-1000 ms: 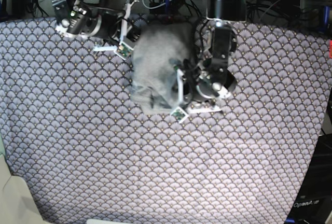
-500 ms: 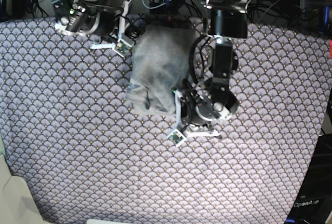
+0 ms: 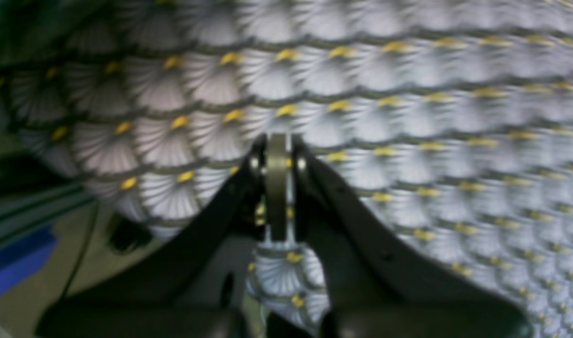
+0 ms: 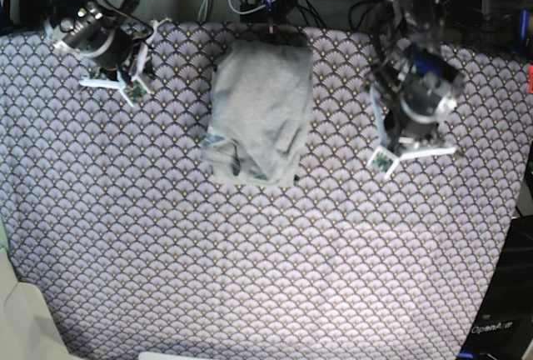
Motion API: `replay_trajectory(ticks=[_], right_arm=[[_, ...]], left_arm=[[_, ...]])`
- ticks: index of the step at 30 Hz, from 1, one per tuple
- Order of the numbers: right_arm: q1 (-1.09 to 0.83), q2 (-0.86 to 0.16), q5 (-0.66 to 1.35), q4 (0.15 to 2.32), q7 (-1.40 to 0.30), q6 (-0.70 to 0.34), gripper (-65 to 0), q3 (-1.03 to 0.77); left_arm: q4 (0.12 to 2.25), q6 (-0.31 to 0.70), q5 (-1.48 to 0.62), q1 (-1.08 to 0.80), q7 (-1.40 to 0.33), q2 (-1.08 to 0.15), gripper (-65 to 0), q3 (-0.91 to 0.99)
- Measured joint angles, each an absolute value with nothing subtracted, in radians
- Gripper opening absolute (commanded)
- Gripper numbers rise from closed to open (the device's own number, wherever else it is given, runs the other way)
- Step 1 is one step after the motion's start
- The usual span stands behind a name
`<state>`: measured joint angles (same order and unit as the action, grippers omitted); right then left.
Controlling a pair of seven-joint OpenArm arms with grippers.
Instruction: Fold the T-shirt properly
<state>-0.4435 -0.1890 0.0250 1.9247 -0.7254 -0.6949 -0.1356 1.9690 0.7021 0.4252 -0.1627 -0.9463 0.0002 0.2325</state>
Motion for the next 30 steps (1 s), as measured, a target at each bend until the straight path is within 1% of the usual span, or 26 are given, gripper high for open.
replay_trajectory(ticks=[4,6,10,14,17,20,22,25,26,27,28,30], right_arm=[[-0.535,-0.185,0.006,1.923,-0.724,-0.699,-65.0,-0.278],[-0.590,-0.150,0.001,1.923,-0.680,-0.699,-65.0,-0.380],[-0.673,-0.085,0.022,1.923,-0.594,-0.701,-65.0,-0.514],[-0.749,-0.046,0.010,1.923,-0.552,-0.699,-65.0,-0.600],[-0.793,-0.016,0.013,1.900,-0.495,-0.699,-65.0,-0.642],[-0.795,-0.008,-0.022,1.785,-0.441,-0.698,-65.0,-0.670],[-0.776,-0.005,-0.064,1.642,-0.354,-0.694,-65.0,-0.677],[-0.709,0.000,-0.163,1.409,-0.238,-0.693,-65.0,-0.683],[-0.686,-0.002,-0.168,1.336,-0.171,-0.694,-65.0,-0.684],[-0.659,-0.002,-0.182,1.276,-0.144,-0.697,-65.0,-0.692],[-0.628,0.002,-0.221,1.221,-0.130,-0.703,-65.0,-0.710],[-0.579,0.003,-0.266,1.103,-0.035,-0.698,-65.0,-0.762]], left_arm=[[1.990,0.702,0.421,-0.329,-0.906,-0.016,-65.0,0.364],[1.986,0.700,0.433,-0.411,-0.863,-0.005,-65.0,0.441],[1.984,0.706,0.422,-0.511,-0.702,0.072,-65.0,0.545],[1.983,0.700,0.436,-0.598,-0.624,0.113,-65.0,0.622],[1.923,0.706,0.437,-0.643,-0.584,0.139,-65.0,0.636],[1.824,0.703,0.427,-0.672,-0.514,0.141,-65.0,0.635],[1.713,0.701,0.434,-0.671,-0.470,0.134,-65.0,0.652],[1.544,0.700,0.511,-0.662,-0.387,0.136,-65.0,0.661],[1.481,0.700,0.529,-0.652,-0.340,0.136,-65.0,0.661],[1.417,0.700,0.546,-0.635,-0.320,0.137,-65.0,0.664],[1.360,0.700,0.576,-0.615,-0.291,0.145,-65.0,0.674],[1.256,0.700,0.587,-0.587,-0.187,0.160,-65.0,0.700]])
